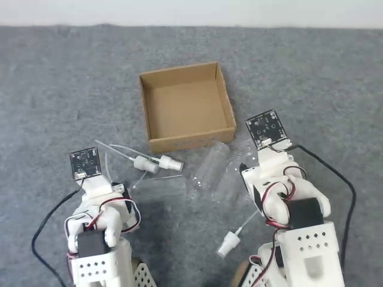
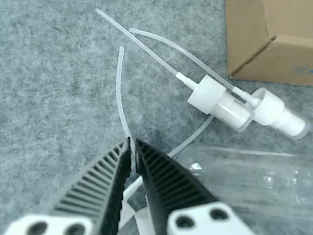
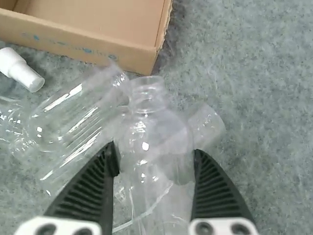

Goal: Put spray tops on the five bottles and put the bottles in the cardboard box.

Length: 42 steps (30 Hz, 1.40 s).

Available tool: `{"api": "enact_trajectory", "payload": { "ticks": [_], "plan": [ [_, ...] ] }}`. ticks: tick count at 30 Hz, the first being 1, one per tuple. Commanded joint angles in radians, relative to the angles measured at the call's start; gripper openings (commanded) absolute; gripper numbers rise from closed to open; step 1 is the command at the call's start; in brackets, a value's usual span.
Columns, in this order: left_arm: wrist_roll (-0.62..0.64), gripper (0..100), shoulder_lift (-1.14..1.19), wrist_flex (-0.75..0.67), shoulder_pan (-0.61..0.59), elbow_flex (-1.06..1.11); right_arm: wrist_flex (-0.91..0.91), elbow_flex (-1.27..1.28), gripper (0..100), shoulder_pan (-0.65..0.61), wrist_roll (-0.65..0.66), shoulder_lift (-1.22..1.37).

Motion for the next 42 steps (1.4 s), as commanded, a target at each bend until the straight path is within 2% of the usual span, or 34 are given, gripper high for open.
{"api": "enact_trajectory", "payload": {
  "ticks": [1, 8, 21, 27, 40, 42],
  "plan": [
    [-0.006, 1, -0.018, 0.005, -0.002, -0.013, -0.027, 0.008, 3.7, 0.001, -0.014, -0.024],
    [-0.006, 1, -0.018, 0.005, -0.002, -0.013, -0.094, 0.084, 3.7, 0.001, -0.014, -0.024],
    [-0.009, 1, -0.018, 0.003, 0.005, -0.013, -0.099, 0.086, 3.7, 0.002, -0.017, -0.024],
    [-0.014, 1, -0.018, 0.006, 0.044, -0.018, -0.099, 0.086, 3.7, 0.002, -0.017, -0.024],
    [-0.012, 1, -0.018, 0.005, 0.043, -0.374, -0.119, 0.106, 3.7, -0.001, -0.012, -0.024],
    [-0.012, 1, -0.018, 0.002, 0.0, -0.406, -0.147, 0.124, 3.7, 0.001, -0.011, -0.024]
  ]
}}
